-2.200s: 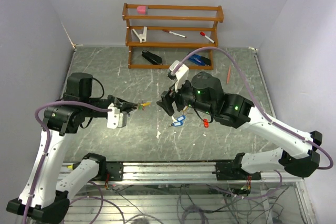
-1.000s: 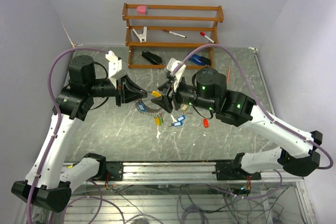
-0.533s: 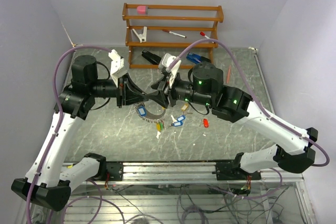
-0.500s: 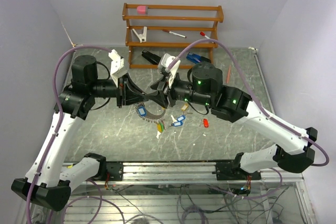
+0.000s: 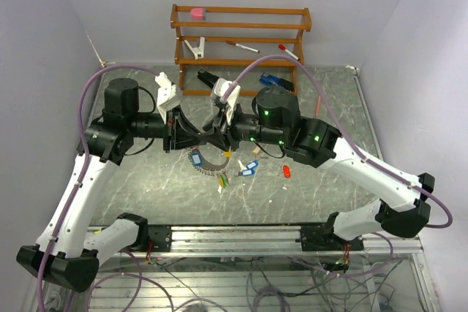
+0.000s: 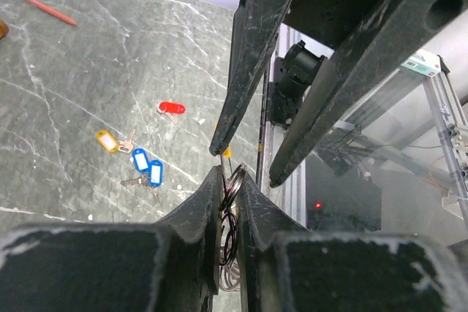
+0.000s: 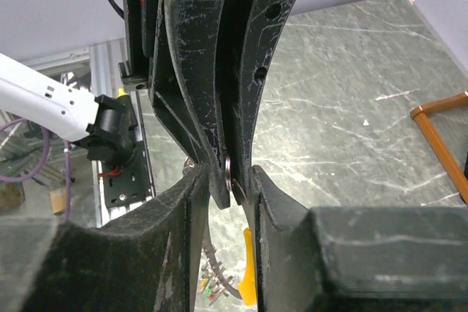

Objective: Put the keys on the keyring

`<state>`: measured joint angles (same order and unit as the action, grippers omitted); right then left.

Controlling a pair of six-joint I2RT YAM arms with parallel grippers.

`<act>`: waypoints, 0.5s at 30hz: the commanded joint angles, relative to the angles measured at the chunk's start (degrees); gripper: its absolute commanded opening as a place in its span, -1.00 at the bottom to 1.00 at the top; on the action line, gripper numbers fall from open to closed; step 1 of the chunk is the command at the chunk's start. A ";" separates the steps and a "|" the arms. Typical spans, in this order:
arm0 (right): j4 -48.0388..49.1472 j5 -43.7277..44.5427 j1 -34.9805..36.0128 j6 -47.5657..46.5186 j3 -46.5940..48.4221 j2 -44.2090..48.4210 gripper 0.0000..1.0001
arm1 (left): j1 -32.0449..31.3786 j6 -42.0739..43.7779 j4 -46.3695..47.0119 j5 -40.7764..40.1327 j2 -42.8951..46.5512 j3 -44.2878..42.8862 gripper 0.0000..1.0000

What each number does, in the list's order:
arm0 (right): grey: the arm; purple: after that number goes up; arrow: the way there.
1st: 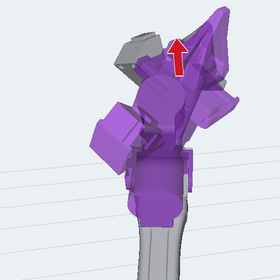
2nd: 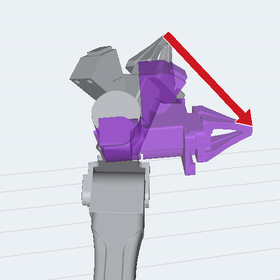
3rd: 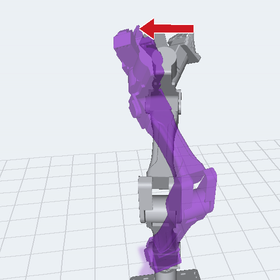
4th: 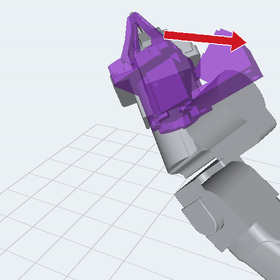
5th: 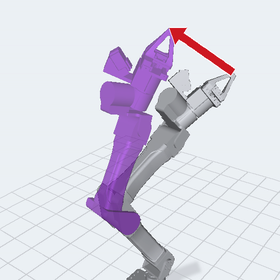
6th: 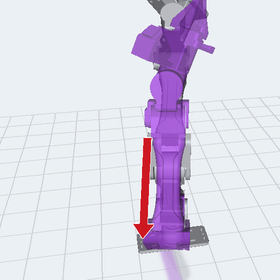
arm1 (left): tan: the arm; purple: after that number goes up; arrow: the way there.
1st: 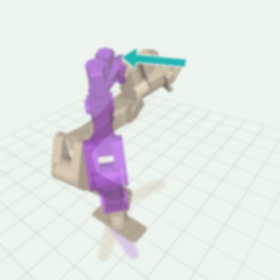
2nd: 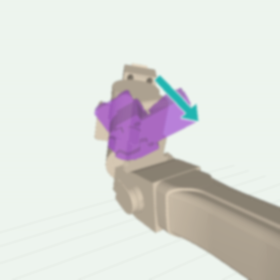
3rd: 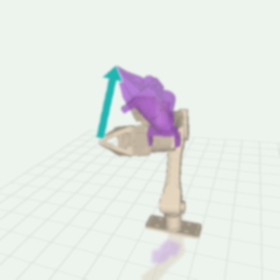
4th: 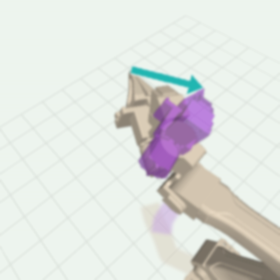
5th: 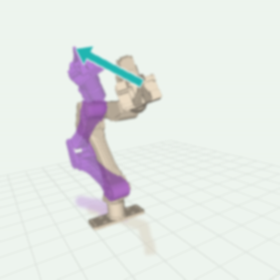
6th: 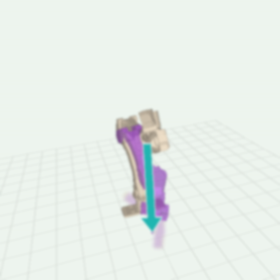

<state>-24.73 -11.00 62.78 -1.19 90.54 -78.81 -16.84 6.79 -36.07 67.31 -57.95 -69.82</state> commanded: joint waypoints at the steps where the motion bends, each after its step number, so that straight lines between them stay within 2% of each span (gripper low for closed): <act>1: 0.00 -1.75 -0.62 -0.65 1.93 -0.20 -0.46 | -0.39 3.51 -3.11 2.35 1.06 -2.18 -0.86; 6: -0.33 -2.25 -0.78 -0.58 1.79 0.03 -0.58 | -0.34 6.59 -5.40 3.54 1.11 -3.27 -0.86; 10: -0.01 -2.72 -0.93 -0.01 0.61 1.00 -0.44 | -0.39 7.54 -6.26 4.35 1.00 -4.47 -0.86; 15: -0.31 -3.63 -0.91 0.46 0.38 1.11 -0.42 | -0.39 7.79 -6.44 4.59 0.51 -4.88 -0.86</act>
<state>-24.82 -13.45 62.19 -1.13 90.96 -78.74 -16.88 13.34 -42.19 68.90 -57.69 -72.60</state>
